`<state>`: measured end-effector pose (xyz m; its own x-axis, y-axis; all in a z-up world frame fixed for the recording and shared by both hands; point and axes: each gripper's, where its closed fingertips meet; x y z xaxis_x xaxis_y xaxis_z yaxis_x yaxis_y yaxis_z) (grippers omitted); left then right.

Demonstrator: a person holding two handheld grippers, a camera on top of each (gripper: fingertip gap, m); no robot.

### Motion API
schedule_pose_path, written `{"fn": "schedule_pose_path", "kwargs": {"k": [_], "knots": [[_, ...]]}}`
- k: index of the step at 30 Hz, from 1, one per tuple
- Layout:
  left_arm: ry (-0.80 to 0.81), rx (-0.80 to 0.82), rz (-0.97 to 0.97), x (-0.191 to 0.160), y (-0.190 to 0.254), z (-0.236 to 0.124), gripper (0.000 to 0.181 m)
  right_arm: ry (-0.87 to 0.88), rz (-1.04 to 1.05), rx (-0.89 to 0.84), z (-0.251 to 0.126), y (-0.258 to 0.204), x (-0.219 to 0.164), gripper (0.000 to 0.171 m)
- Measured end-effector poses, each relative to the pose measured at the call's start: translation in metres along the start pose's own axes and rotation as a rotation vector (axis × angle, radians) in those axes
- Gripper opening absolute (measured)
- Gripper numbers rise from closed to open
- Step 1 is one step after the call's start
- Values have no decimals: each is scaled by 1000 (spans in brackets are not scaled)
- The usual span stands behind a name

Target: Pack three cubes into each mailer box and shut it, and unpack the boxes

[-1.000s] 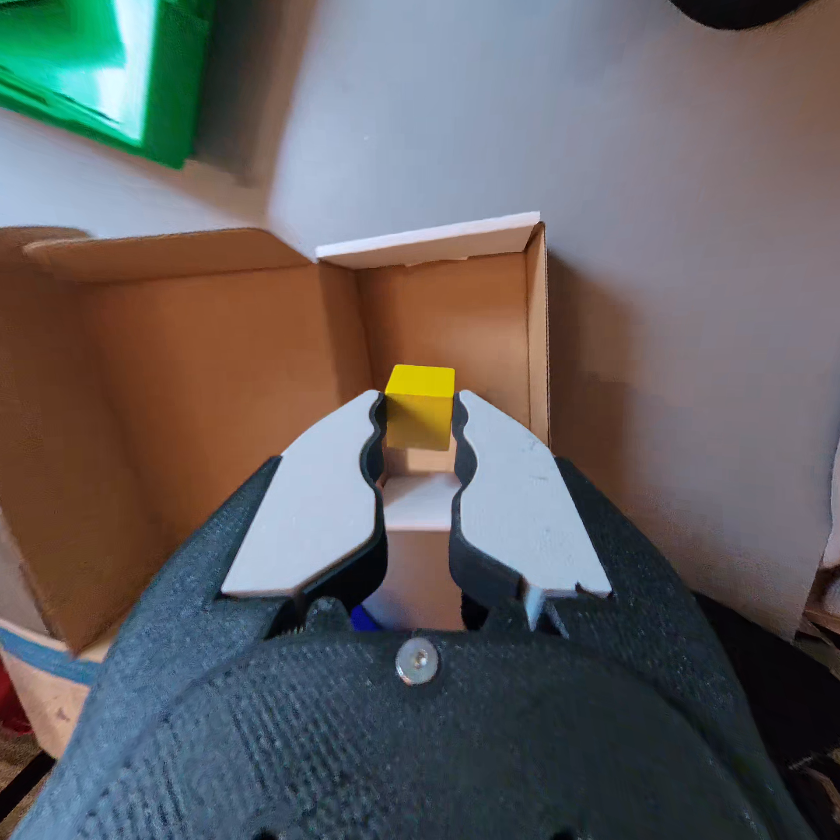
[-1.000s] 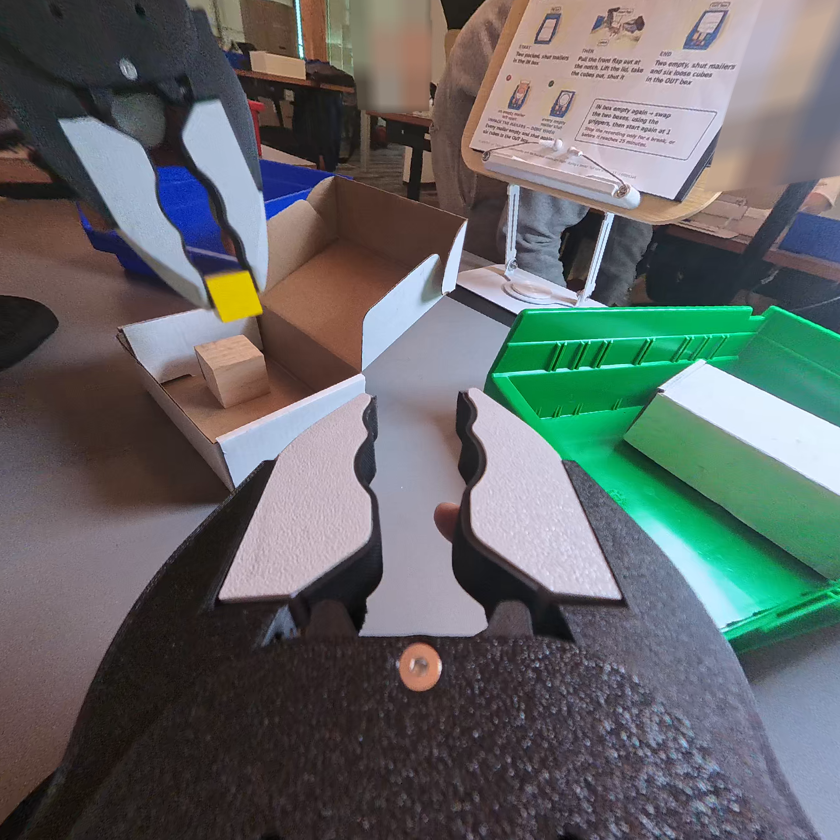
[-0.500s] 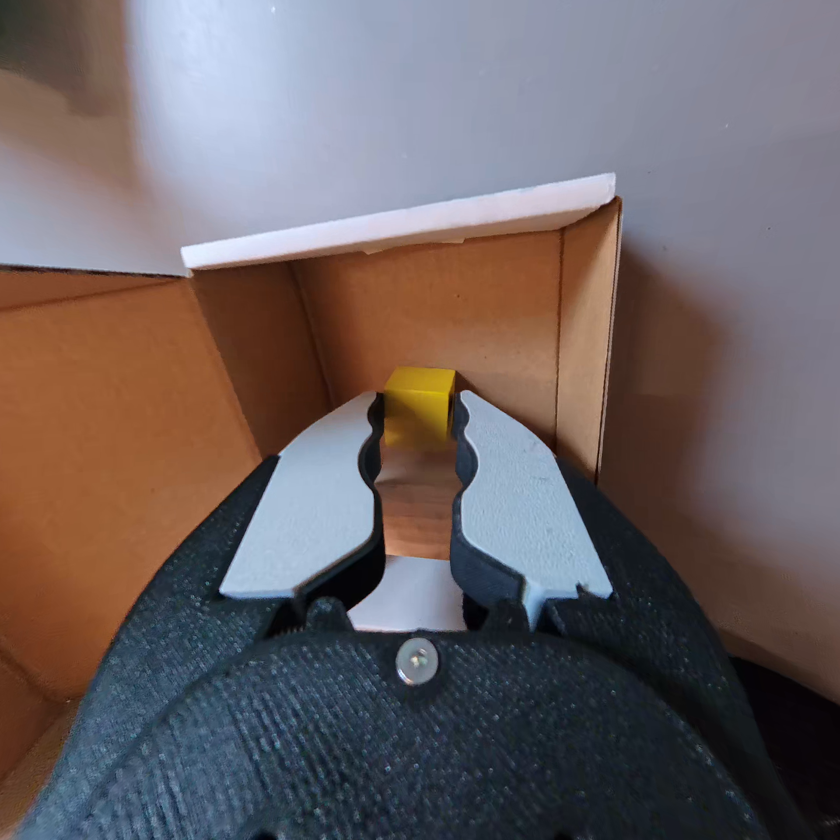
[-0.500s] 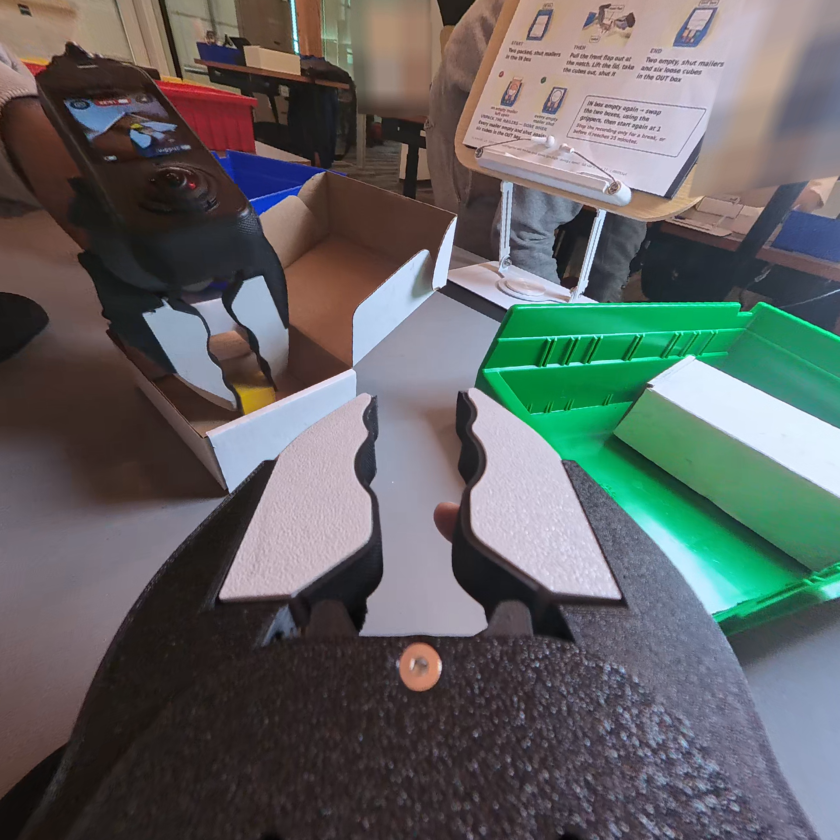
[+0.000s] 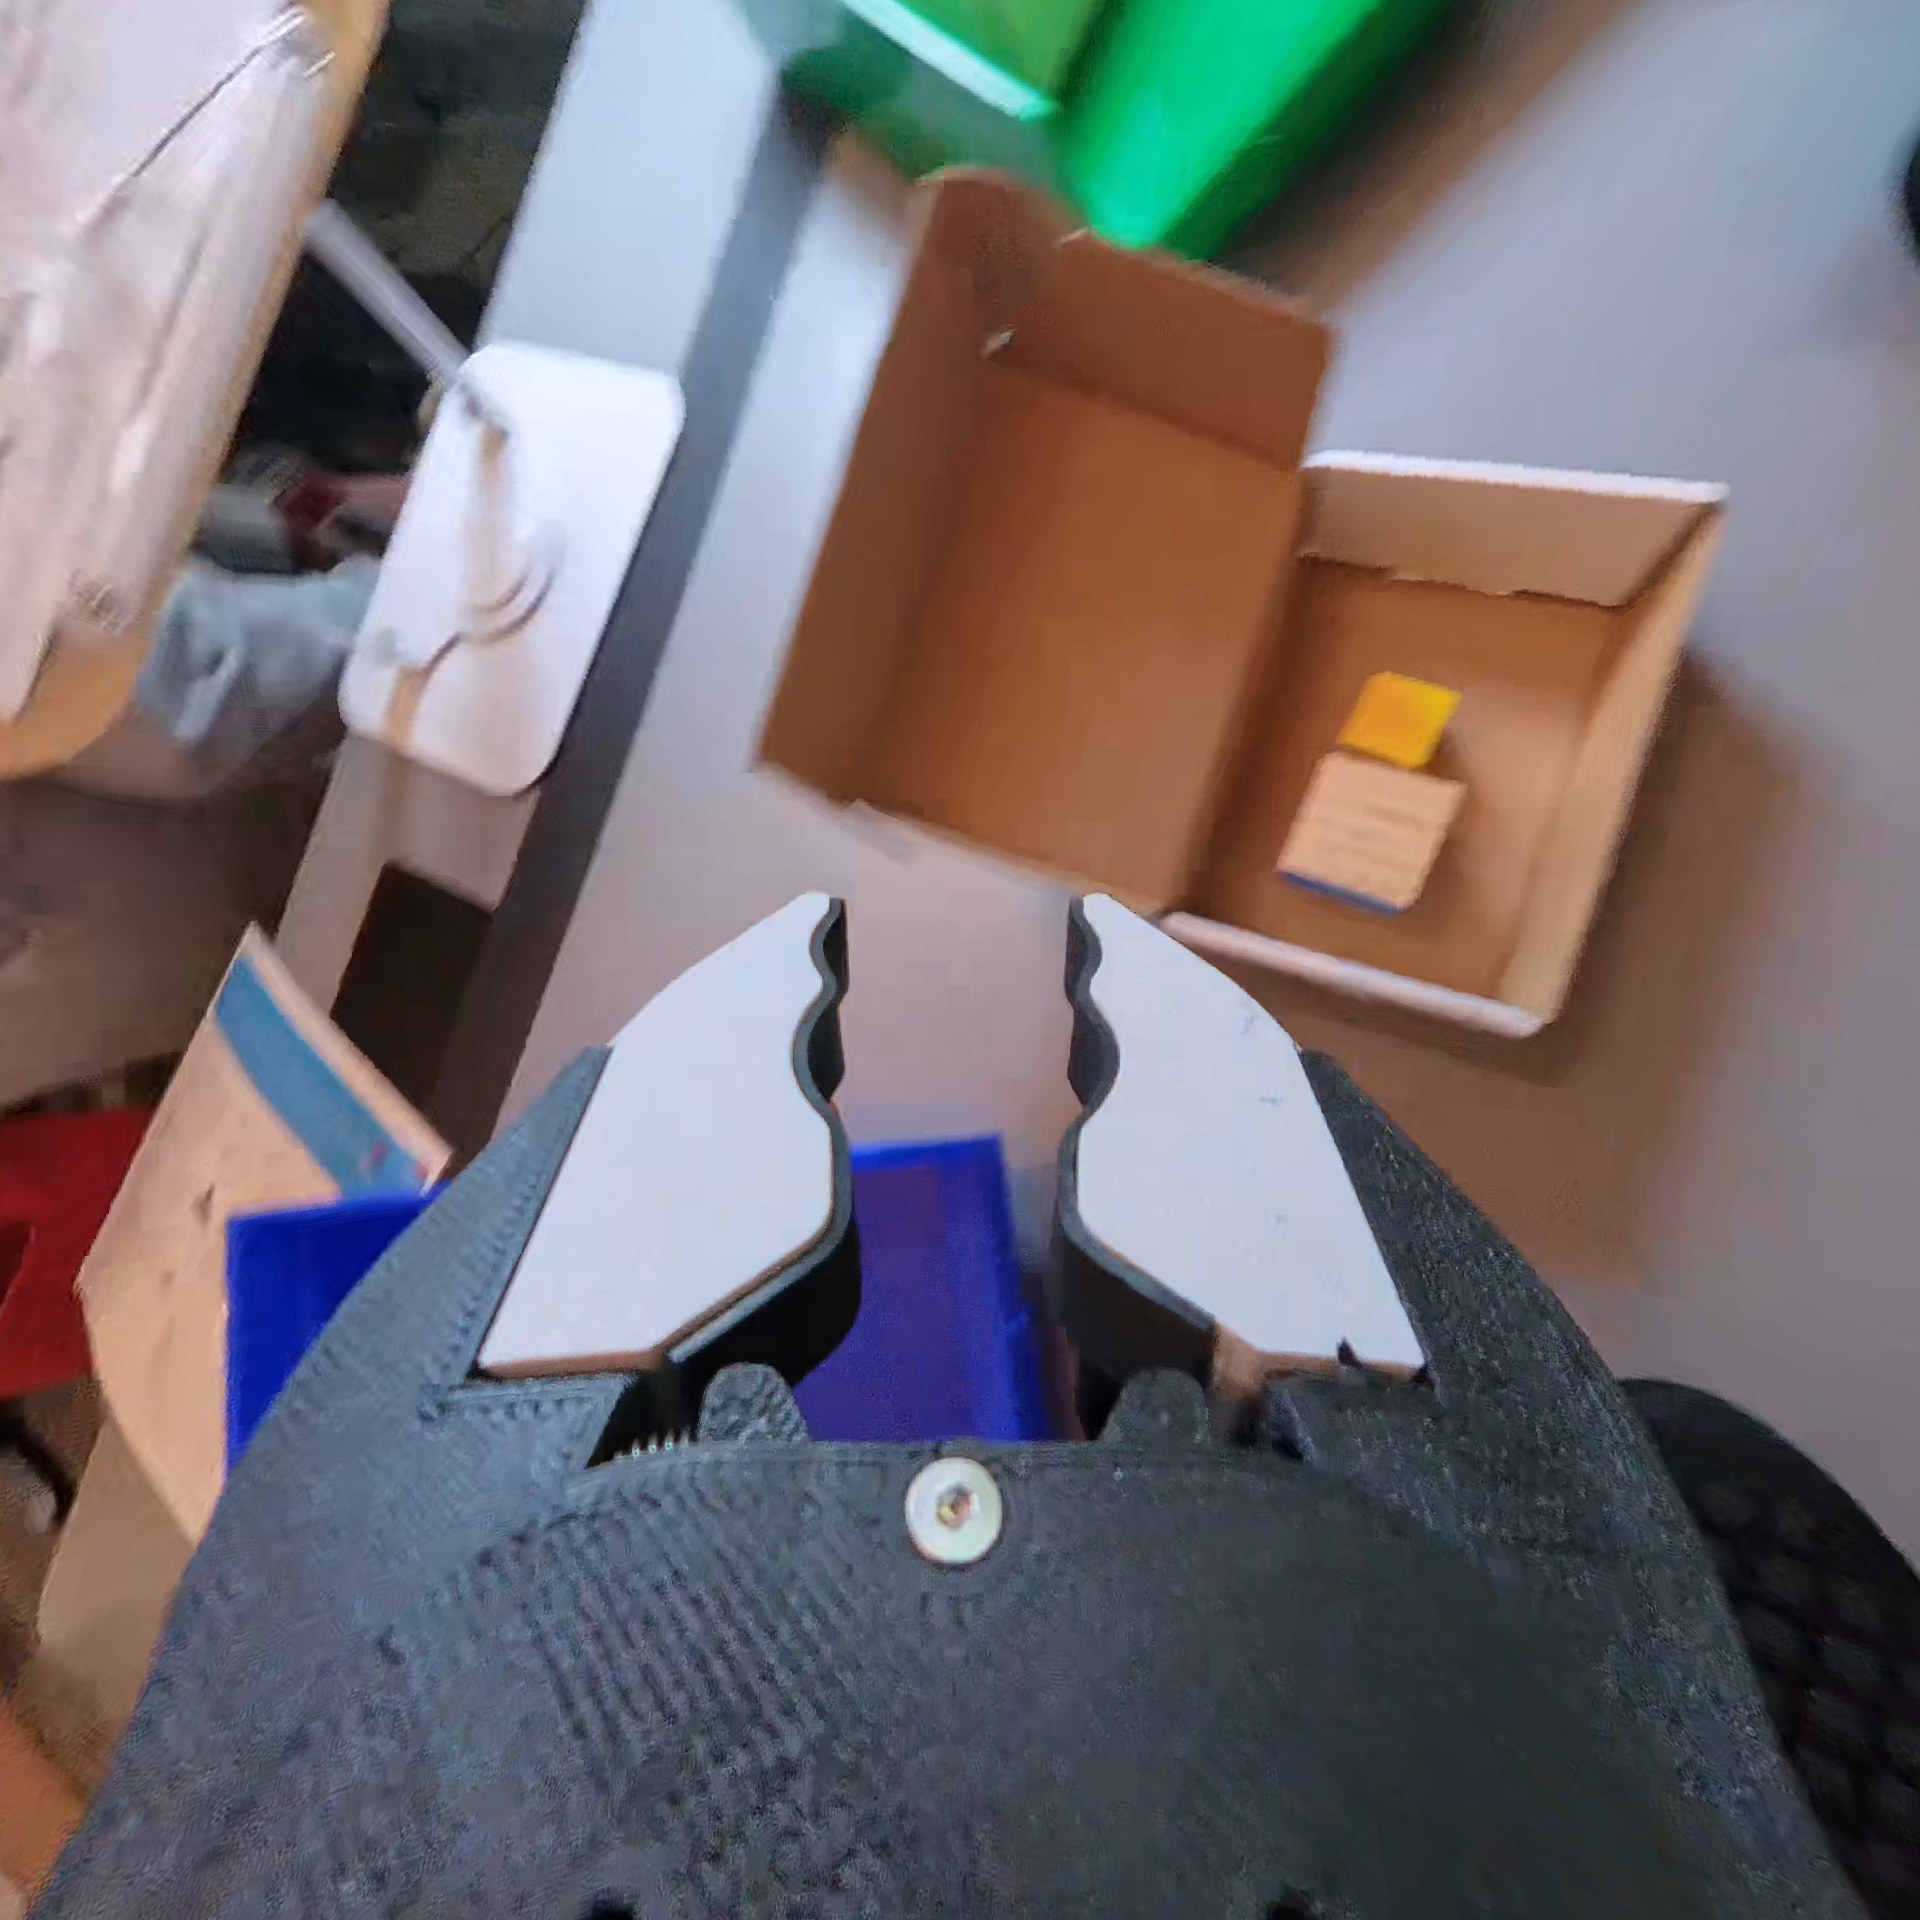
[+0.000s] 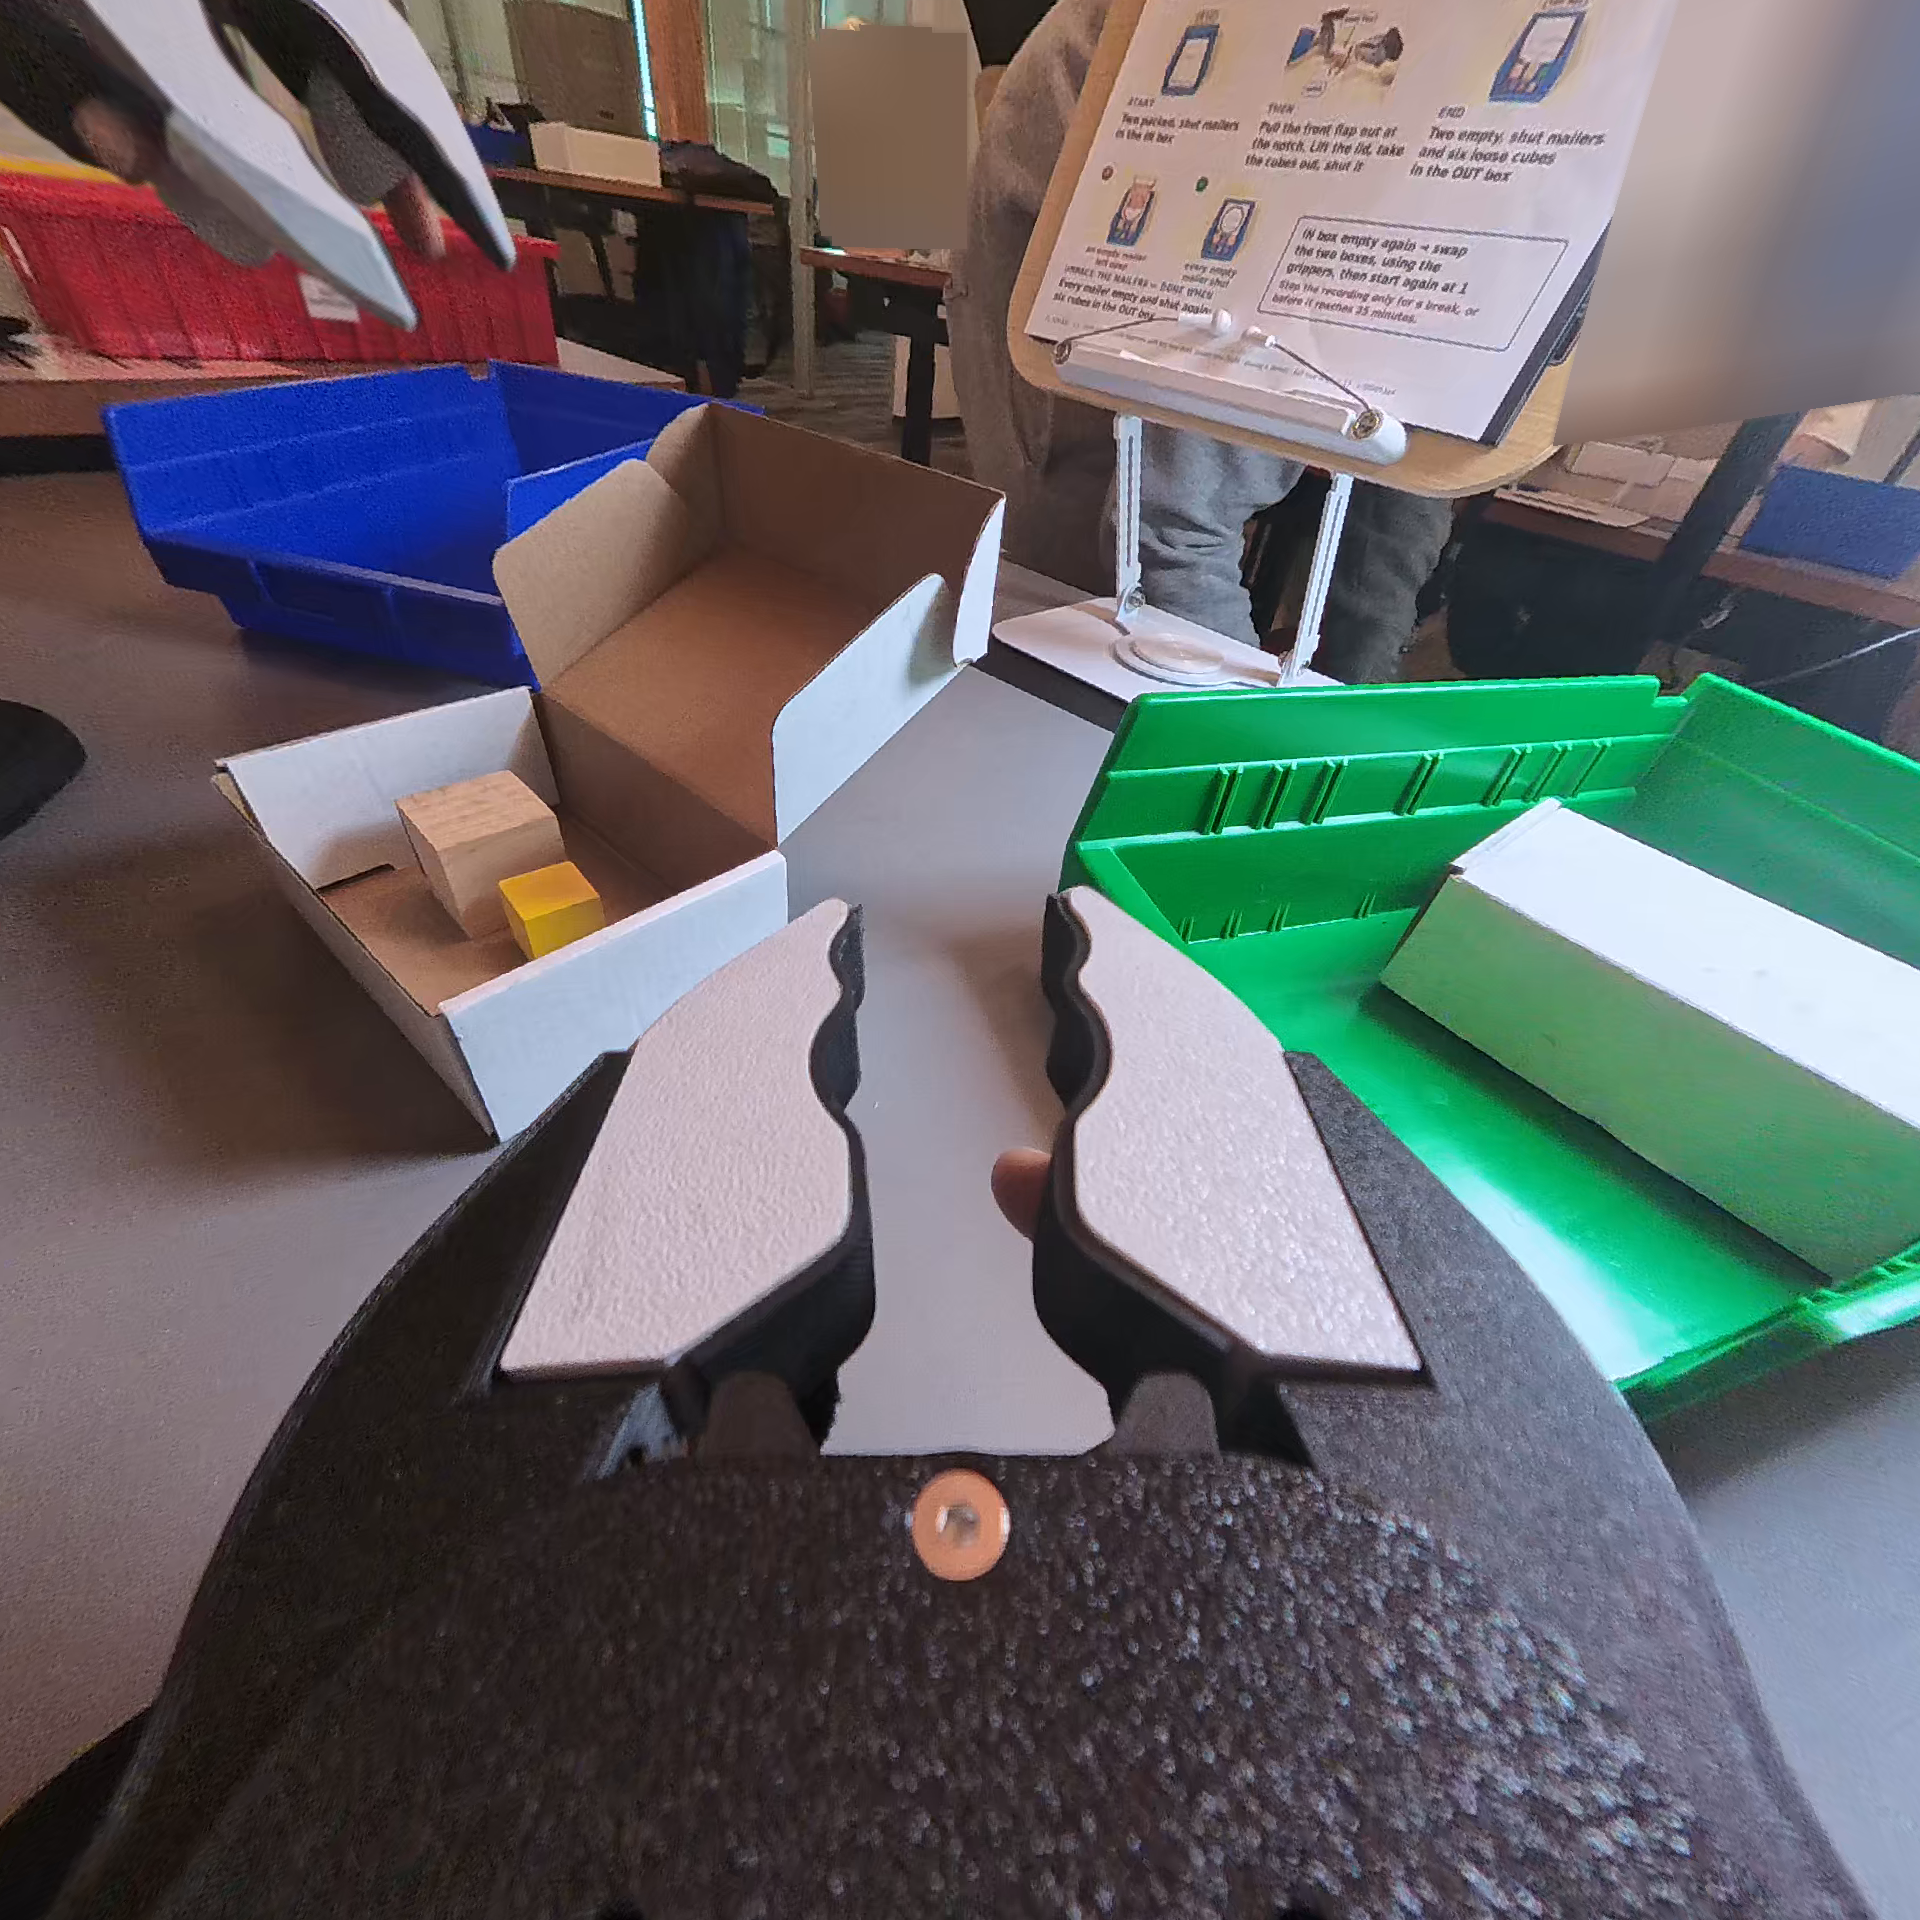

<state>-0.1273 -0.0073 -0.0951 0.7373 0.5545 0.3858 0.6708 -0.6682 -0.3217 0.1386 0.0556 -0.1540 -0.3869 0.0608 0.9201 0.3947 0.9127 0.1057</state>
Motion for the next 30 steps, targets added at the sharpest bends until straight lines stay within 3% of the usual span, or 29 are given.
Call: {"fn": "schedule_pose_path", "kwargs": {"k": [5,9,12,19,26,30], "knots": [[-107,35,-209,-88,-74,6,49,6,10,-8,1,1,2,33],[-223,-90,-275,-149,-81,49,56,-6,15,-26,3,3,-1,35],[-300,-136,-267,-176,-76,79,61,-11,27,-35,4,6,-2,36],[-361,-173,-236,-176,-72,115,64,-23,36,-37,6,7,-6,36],[-437,-96,-233,-175,-92,139,57,-23,34,-30,6,6,-6,36],[-459,-76,-247,-177,-99,153,30,-29,22,-28,6,4,-7,36]]}}
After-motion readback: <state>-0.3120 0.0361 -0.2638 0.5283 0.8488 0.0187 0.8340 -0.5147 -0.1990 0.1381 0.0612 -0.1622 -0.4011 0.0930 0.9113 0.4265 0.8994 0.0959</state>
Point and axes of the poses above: each gripper's, where its closed fingertips meet, z out along the fingers, x out of its top, y = z × x across the jaws, and after that the axes turned 14 degrees about -y, right-handed
